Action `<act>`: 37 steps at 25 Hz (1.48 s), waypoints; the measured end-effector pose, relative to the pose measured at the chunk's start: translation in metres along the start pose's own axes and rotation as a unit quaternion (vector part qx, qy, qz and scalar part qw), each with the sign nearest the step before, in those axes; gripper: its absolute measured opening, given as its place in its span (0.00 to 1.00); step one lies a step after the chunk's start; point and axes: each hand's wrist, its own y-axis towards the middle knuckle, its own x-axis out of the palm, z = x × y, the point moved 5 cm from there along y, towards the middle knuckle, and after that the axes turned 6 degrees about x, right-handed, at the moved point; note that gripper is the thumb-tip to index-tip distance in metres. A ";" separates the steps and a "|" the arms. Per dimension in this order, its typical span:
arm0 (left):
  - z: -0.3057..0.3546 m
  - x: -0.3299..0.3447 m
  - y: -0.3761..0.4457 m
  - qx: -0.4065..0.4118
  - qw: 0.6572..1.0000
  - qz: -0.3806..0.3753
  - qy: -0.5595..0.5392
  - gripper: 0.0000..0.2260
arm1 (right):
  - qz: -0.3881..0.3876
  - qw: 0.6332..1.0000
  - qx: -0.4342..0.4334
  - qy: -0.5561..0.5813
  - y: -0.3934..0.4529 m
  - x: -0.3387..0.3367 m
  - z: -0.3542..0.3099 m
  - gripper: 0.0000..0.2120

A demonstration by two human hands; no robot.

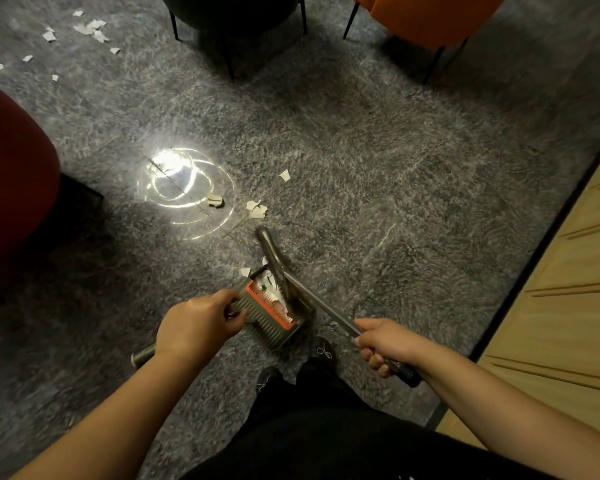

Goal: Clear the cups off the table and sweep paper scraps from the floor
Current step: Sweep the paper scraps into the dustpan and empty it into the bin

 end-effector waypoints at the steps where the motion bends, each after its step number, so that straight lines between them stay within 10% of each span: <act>1: -0.004 -0.001 -0.005 -0.005 1.000 0.000 -0.006 0.14 | 0.010 1.000 -0.006 0.001 -0.003 0.003 -0.001 0.26; 20: -0.143 -0.039 -0.023 -0.164 0.984 0.074 -0.009 0.14 | 0.100 0.994 -0.050 -0.010 0.038 0.032 -0.096 0.27; 31: -0.137 -0.052 0.028 -0.141 0.987 0.072 0.037 0.11 | -0.002 0.986 0.033 -0.162 0.087 0.078 -0.130 0.10; 37: -0.138 -0.052 0.041 -0.156 0.986 0.048 0.039 0.13 | -0.061 0.980 0.040 -0.187 0.066 0.082 -0.153 0.18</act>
